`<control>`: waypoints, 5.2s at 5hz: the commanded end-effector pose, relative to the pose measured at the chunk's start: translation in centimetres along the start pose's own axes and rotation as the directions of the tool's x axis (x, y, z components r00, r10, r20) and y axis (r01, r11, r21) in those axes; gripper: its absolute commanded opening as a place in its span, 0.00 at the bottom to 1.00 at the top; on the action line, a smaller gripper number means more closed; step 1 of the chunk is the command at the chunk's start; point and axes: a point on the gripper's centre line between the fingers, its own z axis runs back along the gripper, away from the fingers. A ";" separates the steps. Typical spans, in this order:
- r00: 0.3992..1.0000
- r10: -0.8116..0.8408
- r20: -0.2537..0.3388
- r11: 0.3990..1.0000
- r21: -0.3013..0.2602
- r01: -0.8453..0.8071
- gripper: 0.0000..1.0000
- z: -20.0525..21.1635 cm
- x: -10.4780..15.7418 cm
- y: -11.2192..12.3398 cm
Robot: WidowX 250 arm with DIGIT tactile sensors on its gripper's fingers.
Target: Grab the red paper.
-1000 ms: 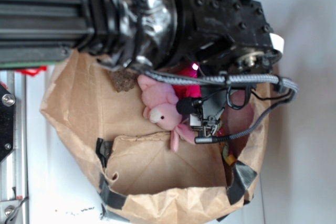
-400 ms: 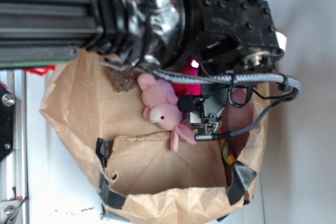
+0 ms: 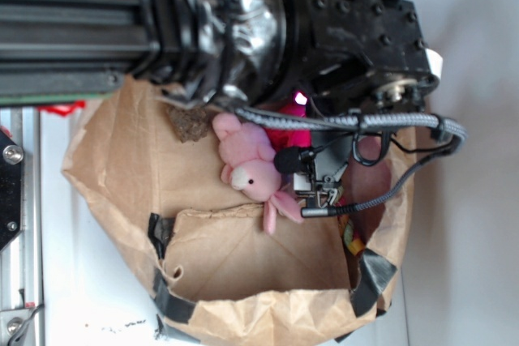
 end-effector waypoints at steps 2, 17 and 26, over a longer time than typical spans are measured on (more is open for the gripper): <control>0.998 -0.004 0.065 1.000 0.011 0.003 1.00 2.0 1.2 0.4; 0.981 -0.156 0.115 0.988 0.025 0.154 0.00 -2.0 -0.7 -0.4; 0.934 -0.216 0.285 0.970 -0.047 0.239 0.00 6.7 -2.0 -4.4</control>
